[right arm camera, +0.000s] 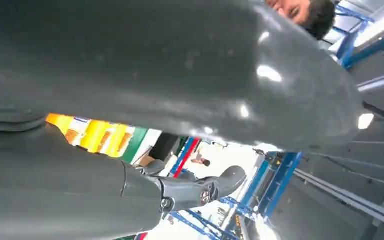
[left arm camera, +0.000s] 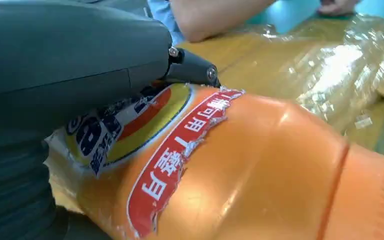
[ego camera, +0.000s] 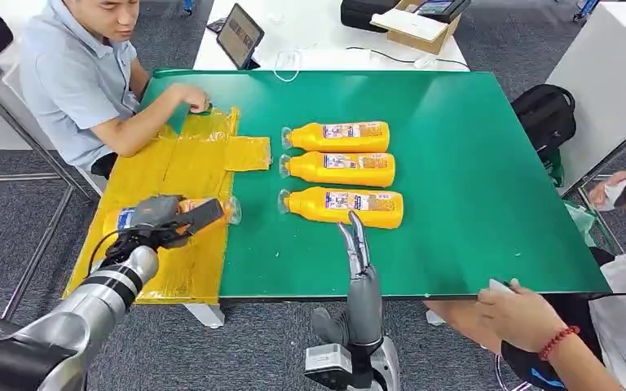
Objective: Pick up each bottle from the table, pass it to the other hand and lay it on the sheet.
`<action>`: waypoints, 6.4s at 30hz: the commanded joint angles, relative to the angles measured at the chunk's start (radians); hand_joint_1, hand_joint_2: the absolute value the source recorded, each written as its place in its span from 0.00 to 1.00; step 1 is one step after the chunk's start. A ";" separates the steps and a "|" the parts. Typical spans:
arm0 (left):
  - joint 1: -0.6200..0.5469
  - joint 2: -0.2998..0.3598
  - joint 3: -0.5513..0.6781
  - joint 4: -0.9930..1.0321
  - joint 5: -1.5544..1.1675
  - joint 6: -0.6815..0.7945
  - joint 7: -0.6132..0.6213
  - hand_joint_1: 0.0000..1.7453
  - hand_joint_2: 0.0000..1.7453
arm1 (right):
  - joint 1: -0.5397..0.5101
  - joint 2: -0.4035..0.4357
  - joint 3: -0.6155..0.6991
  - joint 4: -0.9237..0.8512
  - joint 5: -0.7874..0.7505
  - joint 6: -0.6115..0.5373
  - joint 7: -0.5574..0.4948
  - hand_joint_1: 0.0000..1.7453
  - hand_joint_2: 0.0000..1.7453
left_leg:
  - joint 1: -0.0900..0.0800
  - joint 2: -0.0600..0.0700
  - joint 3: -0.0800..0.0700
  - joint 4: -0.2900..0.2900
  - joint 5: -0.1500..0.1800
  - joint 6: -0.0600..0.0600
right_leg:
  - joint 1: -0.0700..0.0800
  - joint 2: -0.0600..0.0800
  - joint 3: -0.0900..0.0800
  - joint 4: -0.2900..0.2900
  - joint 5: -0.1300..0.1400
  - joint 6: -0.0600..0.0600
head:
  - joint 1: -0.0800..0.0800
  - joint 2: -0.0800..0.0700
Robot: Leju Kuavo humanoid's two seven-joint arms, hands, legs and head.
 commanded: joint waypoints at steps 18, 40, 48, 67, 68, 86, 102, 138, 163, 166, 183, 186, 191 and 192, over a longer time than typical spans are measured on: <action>0.460 -0.064 0.023 -0.380 0.365 -0.249 -0.411 0.00 0.00 | -0.037 -0.128 -0.121 0.183 0.250 0.010 0.146 0.00 0.00 | -0.004 -0.003 0.019 -0.005 -0.004 0.002 | -0.004 -0.001 0.020 -0.005 -0.004 0.002 | 0.000 0.000; 0.714 -0.171 0.075 -1.015 0.749 -0.093 -0.472 0.00 1.00 | -0.436 -0.258 -0.159 0.652 0.548 0.112 0.458 0.00 1.00 | -0.005 -0.001 0.010 0.002 -0.006 0.006 | -0.005 0.000 0.012 0.000 -0.005 0.005 | -0.001 0.000; 0.693 -0.174 0.007 -1.034 0.875 -0.117 -0.521 0.00 1.00 | -0.708 -0.263 -0.134 1.032 0.671 0.138 0.559 0.00 1.00 | -0.008 -0.002 0.006 0.001 -0.003 0.009 | -0.008 -0.001 0.008 -0.001 -0.003 0.008 | -0.001 0.000; 0.667 -0.128 -0.041 -1.062 0.805 -0.079 -0.589 0.00 1.00 | -0.764 -0.214 -0.224 1.129 0.551 0.315 0.379 0.00 1.00 | -0.007 -0.002 0.007 0.001 -0.004 0.007 | -0.006 -0.001 0.008 0.000 -0.003 0.007 | -0.001 0.000; 0.669 -0.127 -0.042 -1.067 0.798 -0.075 -0.594 0.00 1.00 | -0.759 -0.211 -0.226 1.122 0.545 0.300 0.370 0.00 1.00 | -0.007 -0.003 0.006 0.001 -0.003 0.008 | -0.007 -0.002 0.007 -0.001 -0.003 0.008 | -0.001 0.000; 0.695 -0.113 -0.023 -1.098 0.803 -0.079 -0.589 0.00 1.00 | -0.755 -0.223 -0.186 1.168 0.585 0.432 0.562 0.00 1.00 | -0.007 -0.005 0.006 0.000 -0.003 0.008 | -0.007 -0.004 0.008 -0.001 -0.003 0.008 | -0.001 0.000; 0.695 -0.107 -0.017 -1.087 0.804 -0.078 -0.594 0.00 1.00 | -0.703 -0.225 -0.249 1.154 0.469 0.515 0.375 1.00 1.00 | -0.007 -0.006 0.008 -0.001 -0.002 0.008 | -0.007 -0.005 0.010 -0.003 -0.003 0.009 | -0.001 0.000; 0.802 -0.181 0.071 -0.968 0.948 -0.102 -0.428 0.00 1.00 | -0.423 -0.094 -0.370 0.632 -0.113 0.610 0.112 1.00 1.00 | -0.006 0.000 0.015 0.000 -0.006 0.006 | -0.006 0.000 0.015 -0.001 -0.004 0.006 | 0.000 0.000; 0.673 -0.177 -0.033 -0.991 1.138 -0.337 -0.481 0.00 1.00 | -0.381 0.054 0.093 0.561 -0.186 0.571 0.000 1.00 1.00 | -0.004 0.000 0.007 0.000 -0.006 0.005 | -0.004 0.001 0.006 -0.001 -0.005 0.006 | 0.000 0.000; 0.665 -0.177 -0.035 -0.995 1.141 -0.335 -0.480 0.00 1.00 | -0.379 0.057 0.114 0.564 -0.197 0.582 0.000 1.00 1.00 | -0.005 0.000 0.005 0.000 -0.006 0.006 | -0.005 0.001 0.005 -0.001 -0.004 0.007 | 0.000 0.000; 0.667 -0.124 -0.064 -0.979 1.167 -0.382 -0.448 1.00 1.00 | -0.389 0.057 0.279 0.639 -0.268 0.581 0.000 0.00 1.00 | -0.005 -0.003 0.006 -0.001 -0.006 0.006 | -0.005 -0.001 0.007 -0.002 -0.005 0.006 | 0.000 0.000; 0.681 -0.121 -0.049 -0.980 1.224 -0.422 -0.429 1.00 1.00 | -0.369 0.049 0.262 0.616 -0.282 0.530 0.000 0.00 0.00 | -0.005 -0.003 0.005 -0.001 -0.005 0.006 | -0.005 -0.001 0.006 -0.002 -0.005 0.007 | 0.000 0.000; 0.694 -0.126 -0.009 -0.975 1.244 -0.384 -0.411 1.00 1.00 | -0.321 0.016 0.262 0.521 -0.299 0.473 0.000 0.00 0.00 | -0.006 -0.003 0.004 -0.001 -0.005 0.006 | -0.006 -0.001 0.005 -0.001 -0.005 0.007 | 0.000 0.000; 0.686 -0.129 0.006 -0.962 1.246 -0.363 -0.399 1.00 1.00 | -0.306 0.002 0.267 0.489 -0.301 0.458 0.000 0.00 0.00 | -0.005 -0.003 0.006 0.000 -0.006 0.006 | -0.005 -0.001 0.006 -0.002 -0.005 0.006 | 0.000 0.000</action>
